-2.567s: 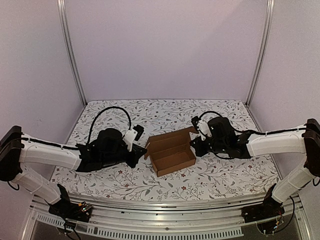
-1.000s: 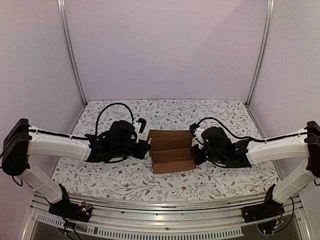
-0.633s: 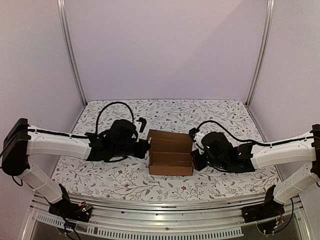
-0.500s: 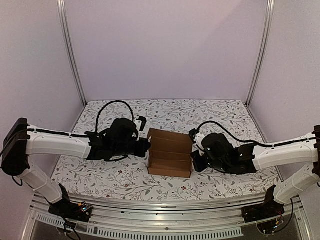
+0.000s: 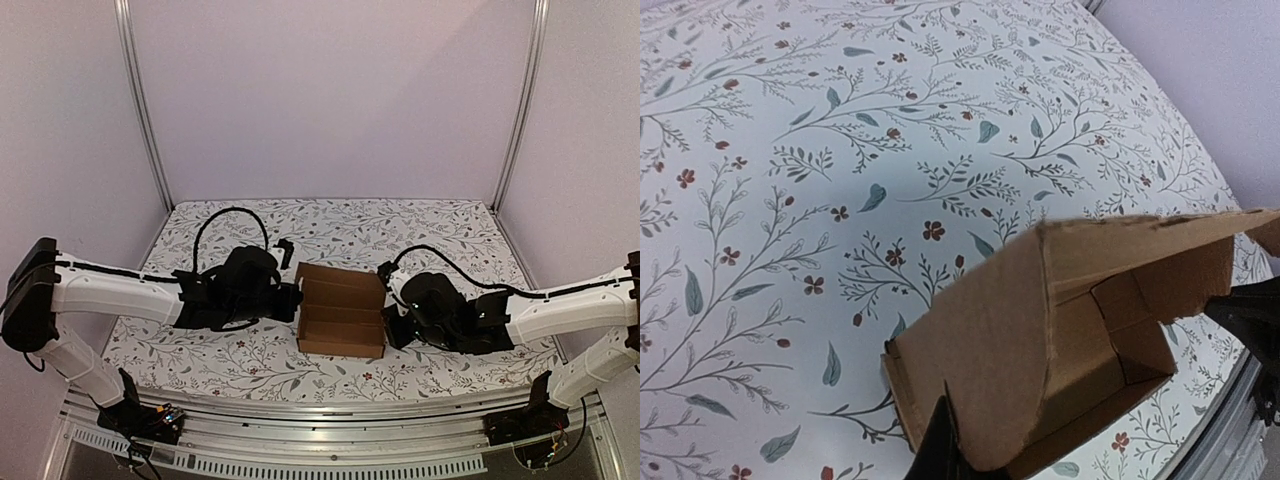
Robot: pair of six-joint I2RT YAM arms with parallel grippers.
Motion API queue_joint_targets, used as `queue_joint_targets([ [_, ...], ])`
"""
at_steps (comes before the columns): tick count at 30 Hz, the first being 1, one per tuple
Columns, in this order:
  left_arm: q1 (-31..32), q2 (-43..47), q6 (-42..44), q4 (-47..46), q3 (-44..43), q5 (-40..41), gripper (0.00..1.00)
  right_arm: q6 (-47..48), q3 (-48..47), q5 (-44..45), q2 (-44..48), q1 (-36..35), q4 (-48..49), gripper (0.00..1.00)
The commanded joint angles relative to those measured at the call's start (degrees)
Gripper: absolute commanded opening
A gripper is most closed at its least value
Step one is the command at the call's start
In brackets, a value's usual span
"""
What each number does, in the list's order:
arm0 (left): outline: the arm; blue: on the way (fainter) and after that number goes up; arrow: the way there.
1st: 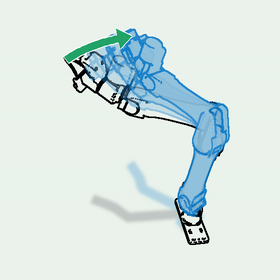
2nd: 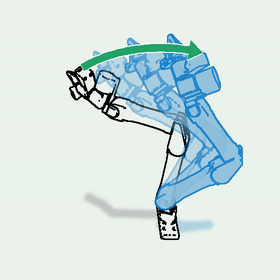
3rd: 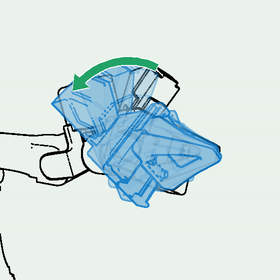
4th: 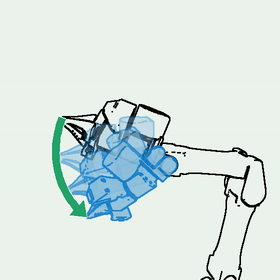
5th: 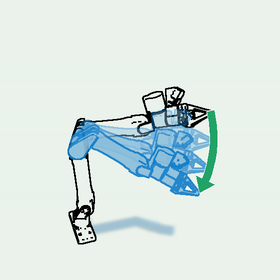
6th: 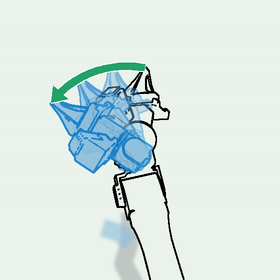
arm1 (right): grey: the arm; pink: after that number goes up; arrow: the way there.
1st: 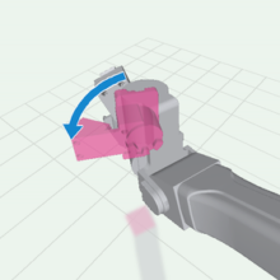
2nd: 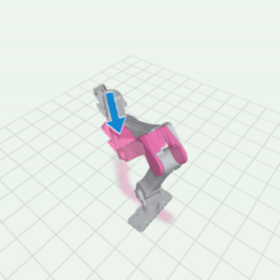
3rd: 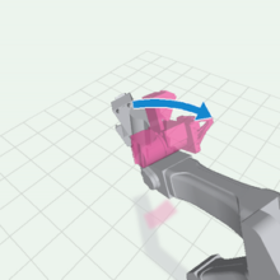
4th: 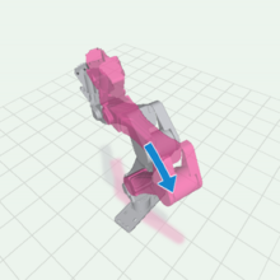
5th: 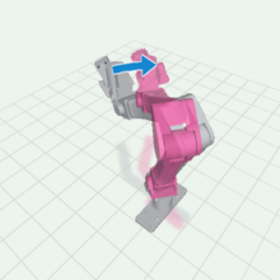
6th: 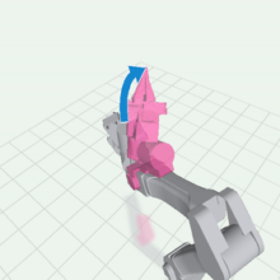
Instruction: Fold the paper box
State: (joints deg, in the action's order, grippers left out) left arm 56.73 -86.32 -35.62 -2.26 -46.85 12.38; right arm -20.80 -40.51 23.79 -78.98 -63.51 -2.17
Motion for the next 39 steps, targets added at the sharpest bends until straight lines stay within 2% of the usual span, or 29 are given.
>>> queue_joint_targets([
  [1, 2.7, -0.5, -2.2, 0.7, 2.5, 0.5, 0.00, -1.1, 1.1, 0.6, -1.3, -1.3, 1.1, 0.00],
  [21, 7.3, 0.9, -4.3, 0.5, 6.9, 5.4, 0.00, -4.1, 3.3, 3.5, -1.5, -3.6, 0.3, 0.01],
  [30, 9.6, 1.1, -4.5, 1.1, 7.2, 7.6, 0.00, -6.7, 3.9, 3.6, 0.4, -4.1, -0.2, 0.23],
  [36, 10.4, 0.8, -4.4, 1.2, 7.1, 8.8, 0.00, -7.6, 2.7, 3.4, 4.3, -4.1, -4.0, 0.48],
  [39, 10.8, 0.8, -4.2, 1.6, 6.9, 9.8, 0.00, -8.2, 2.1, 3.6, 6.6, -4.2, -7.8, 0.56],
])
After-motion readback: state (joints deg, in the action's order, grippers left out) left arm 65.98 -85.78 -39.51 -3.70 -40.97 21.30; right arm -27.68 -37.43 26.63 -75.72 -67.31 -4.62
